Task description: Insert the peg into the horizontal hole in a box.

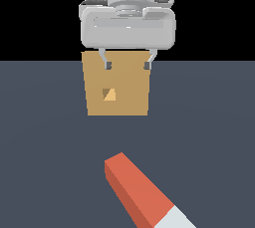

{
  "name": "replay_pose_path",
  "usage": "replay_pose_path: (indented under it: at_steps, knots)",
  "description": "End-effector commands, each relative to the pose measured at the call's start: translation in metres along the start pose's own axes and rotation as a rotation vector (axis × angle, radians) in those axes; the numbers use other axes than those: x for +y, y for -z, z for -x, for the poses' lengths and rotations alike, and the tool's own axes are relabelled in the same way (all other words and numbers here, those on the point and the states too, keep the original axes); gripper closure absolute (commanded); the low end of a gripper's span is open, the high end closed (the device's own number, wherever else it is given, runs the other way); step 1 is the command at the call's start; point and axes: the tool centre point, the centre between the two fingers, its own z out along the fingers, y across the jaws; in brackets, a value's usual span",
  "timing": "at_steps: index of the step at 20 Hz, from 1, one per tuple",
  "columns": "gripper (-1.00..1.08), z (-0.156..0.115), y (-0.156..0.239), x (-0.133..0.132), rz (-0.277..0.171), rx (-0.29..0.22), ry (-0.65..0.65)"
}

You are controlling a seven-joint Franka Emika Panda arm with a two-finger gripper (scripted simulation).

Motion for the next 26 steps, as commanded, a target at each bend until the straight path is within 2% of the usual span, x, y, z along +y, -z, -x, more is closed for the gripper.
replay_pose_path:
  at_steps: [1,7,13,26]
  knots:
    - [-0.92,0.000,0.000,0.000,0.000,0.000,0.000]
    - [-0.92,0.006,-0.003,-0.001,0.000,0.000,0.013]
    - [-0.92,0.025,-0.011,-0.003,0.001,0.000,0.053]
    - [-0.92,0.104,-0.044,-0.001,0.006,-0.001,0.221]
